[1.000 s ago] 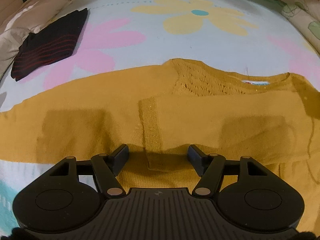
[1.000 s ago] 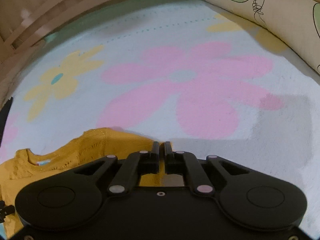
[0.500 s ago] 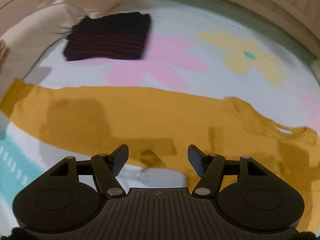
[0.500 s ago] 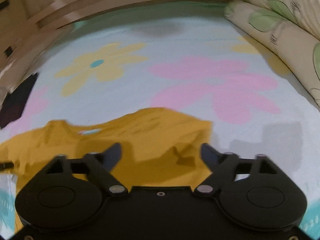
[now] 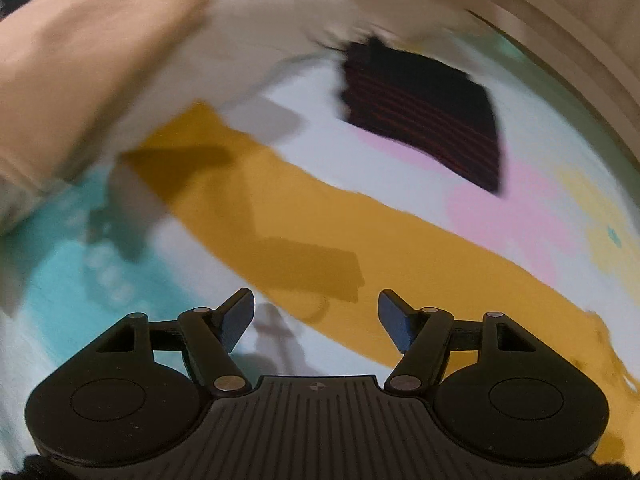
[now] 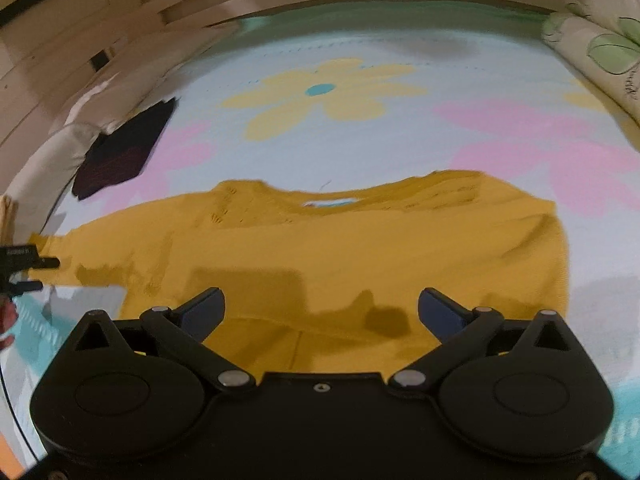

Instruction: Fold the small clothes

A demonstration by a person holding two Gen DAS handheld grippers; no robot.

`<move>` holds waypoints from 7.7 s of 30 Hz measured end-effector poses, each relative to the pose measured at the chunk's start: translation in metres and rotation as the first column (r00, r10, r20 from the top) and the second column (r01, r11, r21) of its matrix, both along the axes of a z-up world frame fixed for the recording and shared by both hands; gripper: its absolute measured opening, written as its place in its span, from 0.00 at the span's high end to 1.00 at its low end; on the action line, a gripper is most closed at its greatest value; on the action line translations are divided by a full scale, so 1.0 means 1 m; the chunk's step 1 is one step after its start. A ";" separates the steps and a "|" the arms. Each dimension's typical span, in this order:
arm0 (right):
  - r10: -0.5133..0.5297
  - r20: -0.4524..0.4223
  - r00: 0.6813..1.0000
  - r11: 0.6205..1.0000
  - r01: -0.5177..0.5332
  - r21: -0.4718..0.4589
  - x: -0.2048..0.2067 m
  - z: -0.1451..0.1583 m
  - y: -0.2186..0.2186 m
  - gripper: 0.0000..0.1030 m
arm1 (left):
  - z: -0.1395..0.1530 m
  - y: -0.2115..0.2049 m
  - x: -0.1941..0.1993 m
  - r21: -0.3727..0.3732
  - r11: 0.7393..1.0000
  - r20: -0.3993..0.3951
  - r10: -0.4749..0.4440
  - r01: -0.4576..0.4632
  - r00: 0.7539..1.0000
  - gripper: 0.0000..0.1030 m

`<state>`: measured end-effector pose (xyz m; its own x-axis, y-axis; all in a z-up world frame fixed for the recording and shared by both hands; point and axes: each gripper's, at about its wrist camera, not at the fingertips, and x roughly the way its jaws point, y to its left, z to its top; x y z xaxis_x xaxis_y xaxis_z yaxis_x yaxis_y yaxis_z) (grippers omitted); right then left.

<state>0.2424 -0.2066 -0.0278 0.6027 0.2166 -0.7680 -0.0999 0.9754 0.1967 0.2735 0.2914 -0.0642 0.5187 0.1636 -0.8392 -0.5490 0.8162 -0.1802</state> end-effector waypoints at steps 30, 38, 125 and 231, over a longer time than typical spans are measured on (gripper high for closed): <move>0.105 0.004 0.995 0.992 -0.105 0.075 -0.005 0.002 0.028 0.00 | 0.034 0.007 0.024 0.069 0.997 0.206 0.003 -0.018 0.979 0.90; 0.012 0.025 1.000 0.993 -0.015 0.113 -0.003 0.018 -0.012 0.00 | 0.087 -0.160 0.034 0.119 0.940 0.270 -0.340 0.319 0.901 0.90; -0.131 0.075 0.988 0.991 0.133 -0.017 0.049 0.035 -0.065 0.90 | 0.030 -0.162 0.059 -0.049 0.899 0.084 -0.431 0.436 0.898 0.56; 0.455 0.035 0.890 0.872 -0.437 -0.223 0.216 -0.024 0.198 0.88 | -0.038 -0.260 -0.006 0.396 0.678 0.107 -0.703 0.619 0.703 0.95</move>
